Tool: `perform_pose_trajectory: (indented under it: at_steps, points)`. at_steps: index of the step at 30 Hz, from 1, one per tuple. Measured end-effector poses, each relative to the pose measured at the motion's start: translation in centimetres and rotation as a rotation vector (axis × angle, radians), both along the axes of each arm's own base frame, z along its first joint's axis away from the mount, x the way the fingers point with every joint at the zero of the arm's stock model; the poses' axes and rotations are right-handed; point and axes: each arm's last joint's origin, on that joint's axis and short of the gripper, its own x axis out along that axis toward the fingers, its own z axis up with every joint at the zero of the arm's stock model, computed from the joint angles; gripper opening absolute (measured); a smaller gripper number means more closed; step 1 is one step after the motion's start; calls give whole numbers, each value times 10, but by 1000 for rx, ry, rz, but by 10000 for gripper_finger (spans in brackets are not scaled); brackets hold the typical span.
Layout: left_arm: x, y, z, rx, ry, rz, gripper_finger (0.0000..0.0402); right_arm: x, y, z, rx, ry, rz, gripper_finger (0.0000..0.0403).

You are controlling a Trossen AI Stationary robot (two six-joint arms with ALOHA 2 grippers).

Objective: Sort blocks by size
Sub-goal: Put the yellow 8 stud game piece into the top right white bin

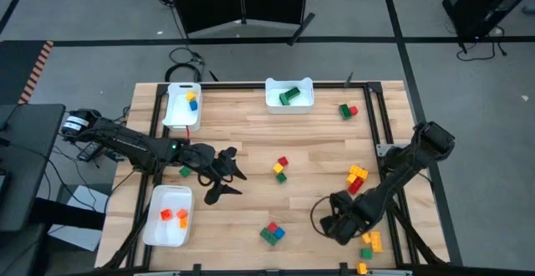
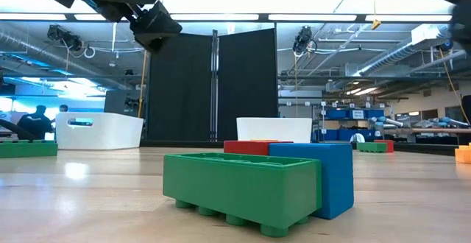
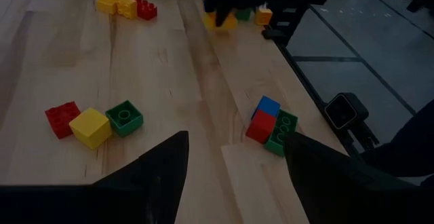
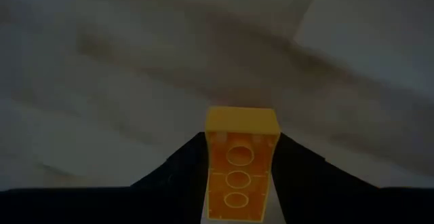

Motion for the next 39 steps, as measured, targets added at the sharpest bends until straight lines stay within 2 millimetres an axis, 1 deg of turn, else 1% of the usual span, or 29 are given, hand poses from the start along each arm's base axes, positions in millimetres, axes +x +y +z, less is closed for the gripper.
perform_pose_trajectory:
  at_steps: [6,12,15,17,20,25,28,31,35,39]
  points:
    - [1,0,3,1,-30,16,250,-2,-38,31,-90,-26,37,149]
    - [2,0,5,-9,-56,18,250,-7,-85,64,-161,-69,79,149]
    - [4,0,9,-55,-79,35,250,-6,-109,77,-199,-118,110,149]
    - [5,0,12,-64,-111,45,250,-5,-124,84,-227,-153,139,149]
    - [7,4,14,-49,-139,116,250,-4,-148,92,-270,-185,173,149]
    - [8,13,13,-31,-131,189,250,-1,-185,100,-335,-223,237,149]
    - [7,20,7,-30,-65,230,250,4,-206,104,-359,-274,271,149]
    - [6,27,3,-43,-20,279,250,11,-226,113,-370,-309,311,149]
    - [8,37,6,-33,-51,307,250,25,-253,135,-434,-330,356,149]
    - [5,46,12,-4,-84,339,250,47,-282,158,-499,-348,384,149]
